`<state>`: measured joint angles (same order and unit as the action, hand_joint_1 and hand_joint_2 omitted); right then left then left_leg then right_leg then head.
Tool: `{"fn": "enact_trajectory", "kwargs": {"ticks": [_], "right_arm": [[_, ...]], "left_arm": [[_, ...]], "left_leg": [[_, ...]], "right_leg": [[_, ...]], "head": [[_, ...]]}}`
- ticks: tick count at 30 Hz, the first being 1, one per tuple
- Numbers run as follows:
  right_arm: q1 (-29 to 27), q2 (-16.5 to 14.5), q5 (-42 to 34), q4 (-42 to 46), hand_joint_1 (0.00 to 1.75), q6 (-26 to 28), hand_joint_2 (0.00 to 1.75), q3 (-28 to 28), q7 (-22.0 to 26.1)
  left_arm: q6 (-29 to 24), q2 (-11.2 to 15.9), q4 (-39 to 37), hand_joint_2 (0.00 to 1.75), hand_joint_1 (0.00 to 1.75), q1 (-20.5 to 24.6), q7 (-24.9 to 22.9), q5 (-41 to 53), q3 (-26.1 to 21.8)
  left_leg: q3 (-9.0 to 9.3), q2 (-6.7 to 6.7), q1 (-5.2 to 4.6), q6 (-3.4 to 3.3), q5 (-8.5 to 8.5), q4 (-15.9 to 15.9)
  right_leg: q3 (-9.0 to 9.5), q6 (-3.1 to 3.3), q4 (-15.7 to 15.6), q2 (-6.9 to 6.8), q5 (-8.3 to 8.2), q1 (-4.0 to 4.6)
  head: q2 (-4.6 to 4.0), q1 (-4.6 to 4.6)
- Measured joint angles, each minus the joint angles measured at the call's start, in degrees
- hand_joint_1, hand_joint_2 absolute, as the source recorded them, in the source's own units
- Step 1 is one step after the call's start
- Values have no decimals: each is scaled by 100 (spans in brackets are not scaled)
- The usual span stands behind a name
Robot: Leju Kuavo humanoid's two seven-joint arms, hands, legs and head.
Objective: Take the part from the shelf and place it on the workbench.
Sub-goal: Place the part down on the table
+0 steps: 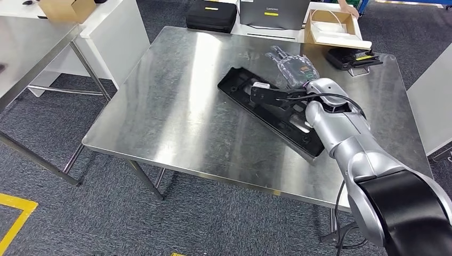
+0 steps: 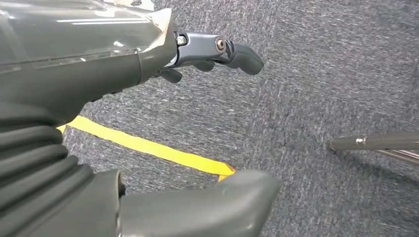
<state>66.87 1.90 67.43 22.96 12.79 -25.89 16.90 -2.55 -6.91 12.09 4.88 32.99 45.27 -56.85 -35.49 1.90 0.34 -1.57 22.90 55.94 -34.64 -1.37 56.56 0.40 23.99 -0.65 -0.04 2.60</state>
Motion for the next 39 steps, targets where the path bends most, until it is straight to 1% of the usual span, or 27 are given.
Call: {"fn": "enact_trajectory", "kwargs": {"ticks": [7,12,20,22,24,26,27,28,29,30,31,32,33,34,35,36,37,38,39], "right_arm": [[2,-7,-51,-42,0,-52,0,-8,3],[3,-31,-225,-53,0,72,0,3,-124],[47,-166,-396,-50,0,152,0,58,-113],[58,-197,-350,-39,0,206,0,61,-133],[67,-233,-302,-27,0,257,0,54,-181],[73,-258,-282,4,0,283,0,48,-200],[79,-263,-272,22,0,290,0,45,-191],[86,-260,-264,36,0,295,0,41,-175],[88,-255,-257,41,0,298,0,36,-157],[83,-255,-253,41,0,299,0,30,-142],[64,-255,-251,41,0,299,0,23,-132],[31,-256,-250,41,0,299,0,15,-127],[-3,-256,-250,41,0,299,0,8,-123],[-27,-257,-250,42,0,299,0,3,-120],[-38,-257,-250,44,0,300,0,-1,-118],[-40,-252,-250,46,0,301,0,-3,-114],[-42,-261,-251,55,0,301,0,-7,-107],[-51,-273,-255,68,0,302,0,-13,-97],[-65,-284,-262,85,0,304,0,-19,-87]], "left_arm": [[-15,3,-2,0,0,-15,-111,24,-3],[-62,2,-5,0,0,-18,-207,36,-11],[-97,3,-10,0,0,-24,-319,87,-64],[-109,11,-13,0,0,-26,-367,93,-86],[-112,30,-15,0,0,-28,-398,100,-101],[-109,44,-18,0,0,-29,-432,123,-110],[-104,45,-20,0,0,-29,-457,137,-114],[-92,46,-22,0,0,-28,-486,151,-117],[-78,45,-26,0,0,-27,-515,168,-119],[-67,45,-30,0,0,-26,-539,184,-120],[-58,44,-34,0,0,-27,-558,200,-121],[-57,43,-39,0,0,-28,-571,215,-121],[-56,40,-43,0,0,-30,-579,223,-122],[-56,37,-46,0,0,-32,-581,227,-123],[-57,34,-49,0,0,-32,-582,233,-123],[-57,36,-50,0,0,-32,-586,244,-124],[-58,39,-50,0,0,-31,-595,256,-124],[-61,41,-51,0,0,-31,-608,268,-123],[-66,42,-52,0,0,-37,-629,279,-123]], "left_leg": [[-16,1,-22,-1,1,26],[-27,1,-24,-3,2,40],[-29,1,-22,-4,2,46],[-40,2,-26,-28,22,74],[-51,3,-32,-84,50,105],[12,3,-14,-147,20,16],[68,7,3,-172,-15,-62],[125,10,22,-194,-52,-138],[163,17,42,-204,-79,-186],[173,34,43,-211,-86,-199],[169,57,49,-210,-87,-195],[166,92,59,-201,-85,-188],[160,134,75,-182,-79,-175],[151,182,98,-150,-67,-148],[135,232,124,-104,-45,-102],[99,280,142,-43,-11,-38],[57,323,153,17,23,36],[12,362,158,70,44,91],[-28,395,160,111,53,122]], "right_leg": [[1,-1,0,-1,-1,-10],[2,-2,0,-1,-2,-11],[1,-3,0,-5,-2,-18],[4,-13,-6,-6,-6,-43],[12,-28,-16,-7,-12,-64],[36,-45,-29,-12,-10,-36],[23,-48,20,-16,26,-23],[-39,-43,170,-20,110,-12],[-170,-30,454,-22,246,-16],[-340,-23,823,-23,407,-25],[-518,-30,1201,-24,549,-40],[-637,-61,1459,-24,628,-63],[-657,-115,1513,-24,622,-91],[-561,-186,1338,-20,535,-124],[-364,-268,975,11,395,-166],[-157,-328,613,88,287,-192],[-4,-339,327,145,209,-208],[83,-311,175,188,179,-209],[93,-251,162,193,189,-188]], "head": [[0,0],[0,0],[0,0],[0,2],[0,6],[0,11],[0,2],[0,-10],[0,-25],[0,-35],[0,-37],[0,-34],[0,-36],[0,-36],[0,-38],[0,-42],[0,-47],[0,-51],[0,-53]]}}
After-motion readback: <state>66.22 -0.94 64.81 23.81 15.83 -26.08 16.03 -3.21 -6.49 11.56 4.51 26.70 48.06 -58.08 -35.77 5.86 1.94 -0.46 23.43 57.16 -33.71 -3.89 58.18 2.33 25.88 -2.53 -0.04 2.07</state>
